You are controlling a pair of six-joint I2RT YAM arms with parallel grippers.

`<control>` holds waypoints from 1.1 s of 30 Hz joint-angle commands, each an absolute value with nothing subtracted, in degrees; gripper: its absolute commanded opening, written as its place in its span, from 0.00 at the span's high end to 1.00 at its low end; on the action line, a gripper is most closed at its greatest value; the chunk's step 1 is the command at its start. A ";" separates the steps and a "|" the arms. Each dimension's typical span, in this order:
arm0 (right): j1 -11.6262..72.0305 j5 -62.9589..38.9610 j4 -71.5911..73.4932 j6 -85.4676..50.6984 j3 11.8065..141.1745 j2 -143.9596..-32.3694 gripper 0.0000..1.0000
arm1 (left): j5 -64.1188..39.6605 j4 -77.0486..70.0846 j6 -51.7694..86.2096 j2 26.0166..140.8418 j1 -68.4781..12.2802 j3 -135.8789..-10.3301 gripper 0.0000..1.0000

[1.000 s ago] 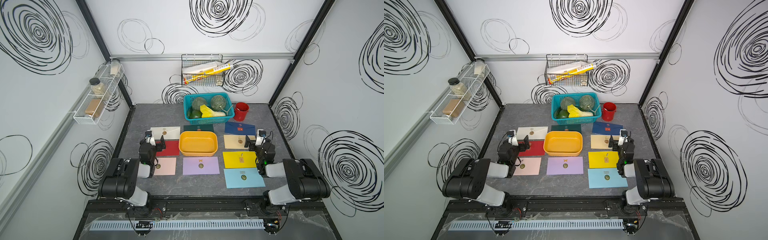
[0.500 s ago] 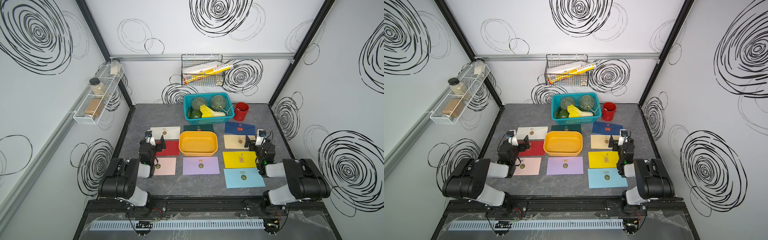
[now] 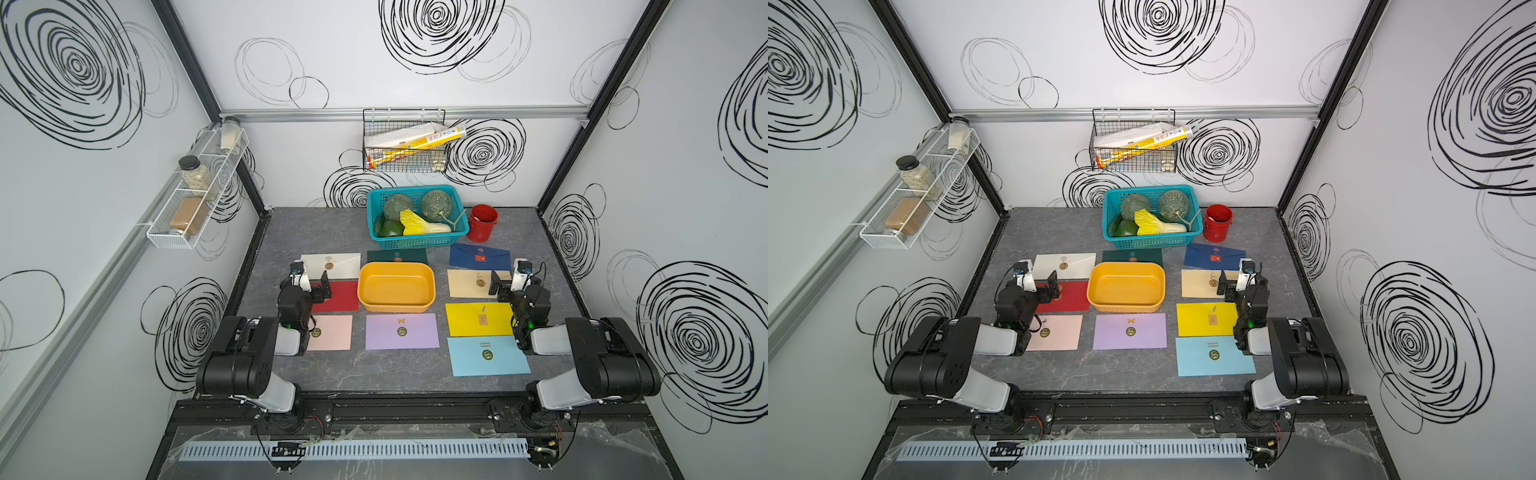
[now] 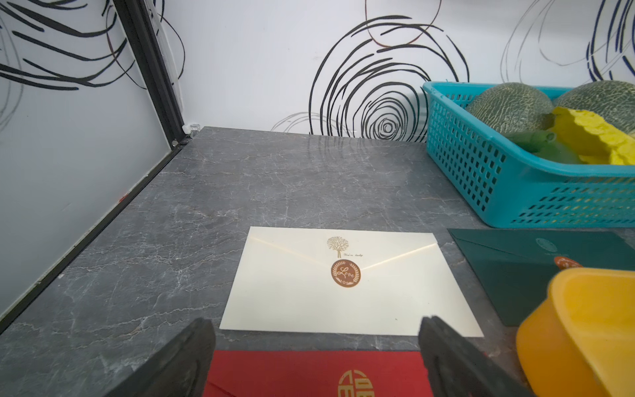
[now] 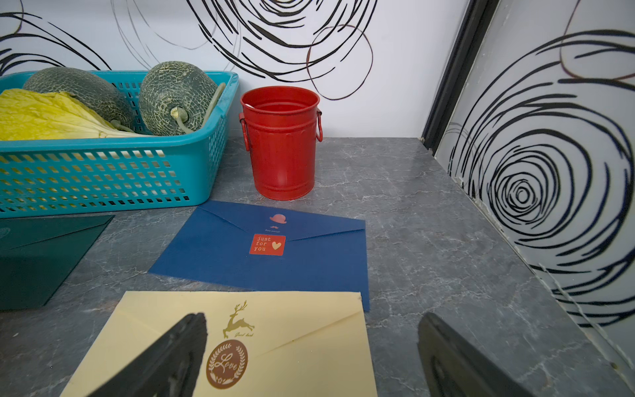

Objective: Put the sealed envelopes into the storage box
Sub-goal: Pick up the envelope from the center of the board.

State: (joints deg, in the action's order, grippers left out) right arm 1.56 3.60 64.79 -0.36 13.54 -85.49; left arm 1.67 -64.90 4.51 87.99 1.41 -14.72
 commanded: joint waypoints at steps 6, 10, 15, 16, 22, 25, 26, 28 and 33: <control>3.26 5.69 21.41 -7.87 38.97 -80.89 0.02 | 16.39 -26.38 13.05 79.54 -1.42 -35.33 0.01; 10.34 8.21 6.47 -11.71 42.89 -77.34 0.03 | 19.59 -5.24 24.61 74.64 -4.34 -42.59 0.01; 18.19 3.60 -6.94 -19.19 41.09 -68.83 0.03 | 12.98 15.41 32.52 69.64 -11.17 -47.05 0.01; 20.29 3.46 -7.90 -20.22 39.65 -67.00 0.03 | 13.94 18.21 34.16 68.39 -14.05 -46.86 0.01; 31.72 3.41 -16.90 -26.04 34.27 -60.84 0.03 | 15.87 29.74 47.23 59.31 -29.37 -42.19 0.01; 36.94 1.22 -15.74 -30.04 30.85 -57.62 0.04 | 12.44 29.79 48.58 56.89 -33.94 -38.65 0.01; 38.71 1.02 -15.09 -31.93 29.75 -57.23 0.04 | 9.78 28.62 48.60 57.01 -34.95 -37.15 0.01; 42.04 1.15 -13.47 -35.00 28.06 -57.49 0.05 | 6.63 26.96 49.13 58.93 -37.41 -35.19 0.01; 50.03 3.75 -10.75 -40.38 28.19 -61.20 0.00 | 4.97 23.98 48.81 66.59 -44.20 -35.24 0.01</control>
